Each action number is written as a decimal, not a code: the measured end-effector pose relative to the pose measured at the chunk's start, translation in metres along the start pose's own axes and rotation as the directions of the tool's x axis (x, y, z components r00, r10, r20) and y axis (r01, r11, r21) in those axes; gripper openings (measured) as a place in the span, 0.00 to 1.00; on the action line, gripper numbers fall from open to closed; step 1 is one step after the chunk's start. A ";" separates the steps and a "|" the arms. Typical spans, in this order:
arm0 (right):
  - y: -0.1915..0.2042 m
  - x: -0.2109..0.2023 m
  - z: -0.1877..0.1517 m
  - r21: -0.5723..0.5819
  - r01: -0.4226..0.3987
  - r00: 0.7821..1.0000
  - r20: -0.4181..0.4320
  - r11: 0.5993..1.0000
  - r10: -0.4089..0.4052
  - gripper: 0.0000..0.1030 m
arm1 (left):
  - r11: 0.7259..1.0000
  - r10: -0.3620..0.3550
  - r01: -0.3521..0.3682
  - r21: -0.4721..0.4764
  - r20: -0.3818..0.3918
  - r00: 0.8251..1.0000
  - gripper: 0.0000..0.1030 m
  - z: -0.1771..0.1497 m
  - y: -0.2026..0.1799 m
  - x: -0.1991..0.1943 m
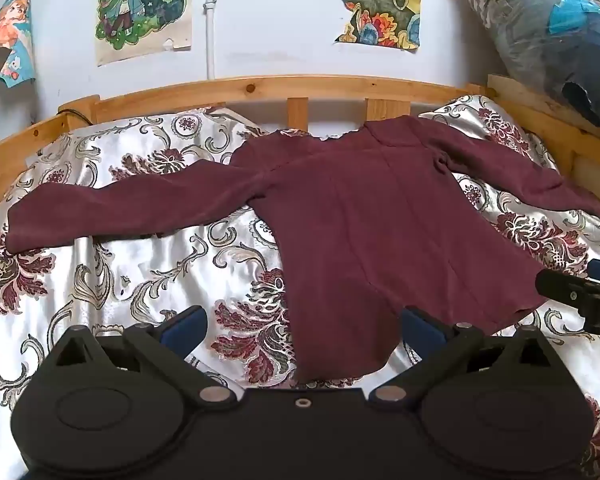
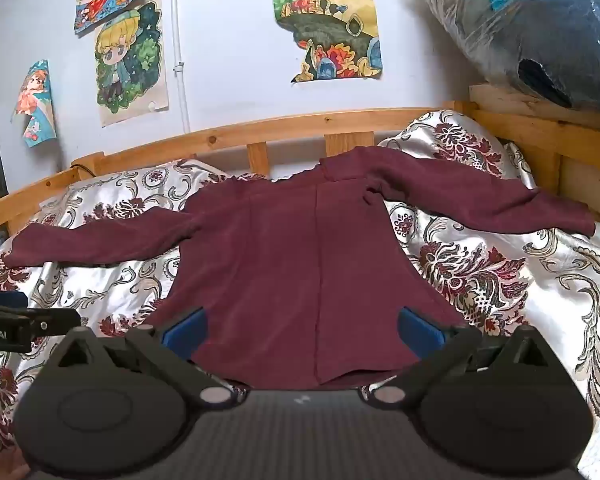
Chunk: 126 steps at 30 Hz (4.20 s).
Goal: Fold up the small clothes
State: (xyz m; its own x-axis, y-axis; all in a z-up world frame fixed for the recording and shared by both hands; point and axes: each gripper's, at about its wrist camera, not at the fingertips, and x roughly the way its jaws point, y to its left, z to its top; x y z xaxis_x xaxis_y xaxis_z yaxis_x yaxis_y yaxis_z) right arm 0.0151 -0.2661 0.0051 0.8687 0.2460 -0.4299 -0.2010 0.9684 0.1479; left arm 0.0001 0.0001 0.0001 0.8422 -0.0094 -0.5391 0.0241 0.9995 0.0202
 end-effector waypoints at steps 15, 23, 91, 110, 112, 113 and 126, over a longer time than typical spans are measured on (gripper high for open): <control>-0.001 0.002 -0.001 0.005 0.001 1.000 0.003 1.000 -0.001 1.00 | 1.000 -0.004 0.004 0.003 -0.004 1.000 0.99 0.000 0.000 0.001; 0.002 0.001 -0.001 -0.015 0.004 1.000 0.002 1.000 -0.004 1.00 | 1.000 -0.004 0.004 0.009 -0.003 1.000 0.99 -0.002 -0.001 0.001; 0.001 0.002 -0.002 -0.007 0.008 1.000 -0.001 1.000 -0.008 1.00 | 1.000 -0.007 0.007 0.007 -0.015 1.000 0.99 0.000 -0.001 0.000; -0.027 0.040 0.017 0.099 0.212 0.971 -0.138 0.972 -0.198 1.00 | 0.998 0.056 -0.054 0.021 -0.115 0.992 0.99 0.045 0.005 0.035; -0.031 0.045 0.022 0.092 0.228 0.967 -0.137 0.969 -0.214 1.00 | 0.997 0.066 -0.059 0.058 -0.125 0.990 0.99 0.054 0.000 0.040; -0.034 0.048 0.025 0.087 0.229 0.967 -0.137 0.969 -0.217 1.00 | 0.995 0.071 -0.060 0.078 -0.135 0.988 0.99 0.058 -0.004 0.043; -0.098 0.094 0.066 0.124 0.357 0.934 -0.082 0.926 -0.349 1.00 | 0.999 0.046 -0.044 0.017 -0.172 0.984 0.99 0.069 -0.031 0.090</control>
State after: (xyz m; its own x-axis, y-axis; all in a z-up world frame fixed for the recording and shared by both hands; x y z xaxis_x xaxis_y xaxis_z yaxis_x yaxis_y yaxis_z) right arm 0.1468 -0.3408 0.0093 0.8442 -0.1048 -0.5257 0.1801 0.9791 0.0941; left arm 0.1124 -0.0340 0.0091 0.7375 0.0421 -0.6740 -0.0036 0.9983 0.0584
